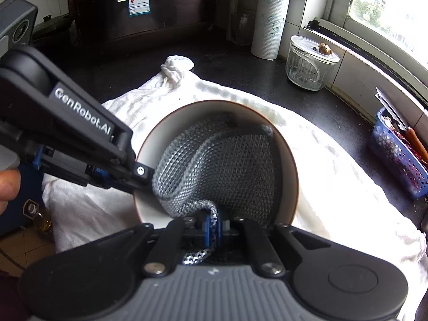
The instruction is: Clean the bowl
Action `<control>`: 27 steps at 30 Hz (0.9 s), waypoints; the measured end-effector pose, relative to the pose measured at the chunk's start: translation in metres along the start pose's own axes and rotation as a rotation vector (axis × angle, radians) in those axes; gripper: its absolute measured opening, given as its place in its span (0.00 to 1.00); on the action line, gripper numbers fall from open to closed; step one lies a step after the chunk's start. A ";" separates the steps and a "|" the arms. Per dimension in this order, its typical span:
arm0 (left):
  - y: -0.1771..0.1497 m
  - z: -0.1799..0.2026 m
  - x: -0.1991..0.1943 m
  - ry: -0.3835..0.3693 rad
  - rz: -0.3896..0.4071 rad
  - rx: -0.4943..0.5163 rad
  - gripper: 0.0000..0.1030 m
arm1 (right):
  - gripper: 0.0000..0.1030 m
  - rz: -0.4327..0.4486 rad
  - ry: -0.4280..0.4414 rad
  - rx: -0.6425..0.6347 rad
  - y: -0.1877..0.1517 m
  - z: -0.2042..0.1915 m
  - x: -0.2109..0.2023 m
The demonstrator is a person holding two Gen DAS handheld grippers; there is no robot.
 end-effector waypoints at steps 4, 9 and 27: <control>0.015 0.031 -0.007 0.135 0.074 0.354 0.26 | 0.05 -0.001 -0.002 -0.019 0.001 -0.002 0.001; 0.017 0.043 0.002 0.096 0.029 0.502 0.07 | 0.04 -0.010 0.000 -0.022 -0.001 -0.002 0.002; -0.020 -0.031 0.011 -0.212 0.019 -0.354 0.10 | 0.03 -0.004 -0.008 0.005 -0.002 0.001 0.000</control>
Point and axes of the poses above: each gripper's, at about its wrist camera, not at the fingertips, and x roughly the way its jaws point, z to its right, y to its top, the point moved 8 cm from there along x, roughly the way its jaws point, and after that the axes turned 5 degrees about -y, right-handed, at the moved point
